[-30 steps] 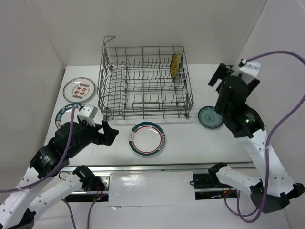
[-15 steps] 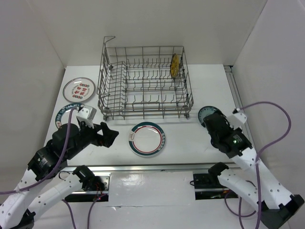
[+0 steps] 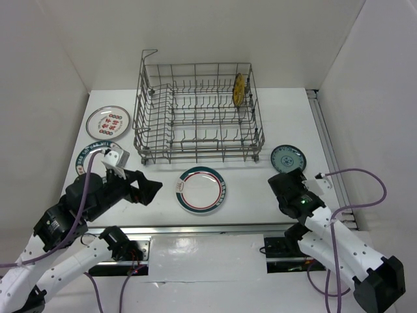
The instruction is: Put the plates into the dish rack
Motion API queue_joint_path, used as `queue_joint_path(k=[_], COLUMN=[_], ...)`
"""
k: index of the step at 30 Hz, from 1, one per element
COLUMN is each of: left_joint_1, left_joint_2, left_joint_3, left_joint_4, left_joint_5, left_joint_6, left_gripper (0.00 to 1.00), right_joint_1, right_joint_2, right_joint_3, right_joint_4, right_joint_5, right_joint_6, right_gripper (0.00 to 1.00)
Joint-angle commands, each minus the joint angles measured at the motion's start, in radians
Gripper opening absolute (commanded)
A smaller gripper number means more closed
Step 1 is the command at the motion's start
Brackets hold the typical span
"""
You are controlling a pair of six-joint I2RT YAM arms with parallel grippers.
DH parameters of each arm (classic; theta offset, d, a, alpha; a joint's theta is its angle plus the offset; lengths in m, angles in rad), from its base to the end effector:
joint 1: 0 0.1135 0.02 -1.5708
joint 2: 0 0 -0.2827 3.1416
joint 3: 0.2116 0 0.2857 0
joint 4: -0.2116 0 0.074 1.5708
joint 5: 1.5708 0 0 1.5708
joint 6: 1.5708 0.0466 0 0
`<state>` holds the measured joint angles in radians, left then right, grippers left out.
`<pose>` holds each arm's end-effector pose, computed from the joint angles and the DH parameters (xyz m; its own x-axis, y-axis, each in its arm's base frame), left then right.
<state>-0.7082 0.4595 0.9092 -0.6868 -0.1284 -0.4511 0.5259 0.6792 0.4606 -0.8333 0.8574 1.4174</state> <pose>0.0866 -0.0663 0.3861 -0.4006 -0.2262 -0.8879 0.4177 0.8174 -0.3967 0.1367 0.0386 0.1983 -0.1189 0.6788 -0.7247 0.7416 0.5460 0.3898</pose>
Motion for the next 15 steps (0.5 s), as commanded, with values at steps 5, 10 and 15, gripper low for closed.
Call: queue_joint_path(k=[5,10,15], left_joint_1=[-0.019,-0.019,-0.028], left_joint_2=[-0.010,-0.019,-0.028], left_joint_3=[-0.009,-0.009,-0.009], left_joint_4=[0.043,0.043,0.052], left_joint_5=[-0.002,0.029,0.029], left_joint_6=[0.000,0.000,0.009], left_gripper=[1.00,1.00,1.00], right_joint_1=[-0.012,-0.098,-0.207], right_joint_2=[0.028,0.137,0.265], right_joint_3=[-0.154,-0.201,-0.237], right_joint_4=[0.360,0.577,0.804], right_joint_5=[0.143,0.100,0.000], right_joint_6=[0.069,-0.030,-0.115], right_gripper=[0.93,0.93,0.93])
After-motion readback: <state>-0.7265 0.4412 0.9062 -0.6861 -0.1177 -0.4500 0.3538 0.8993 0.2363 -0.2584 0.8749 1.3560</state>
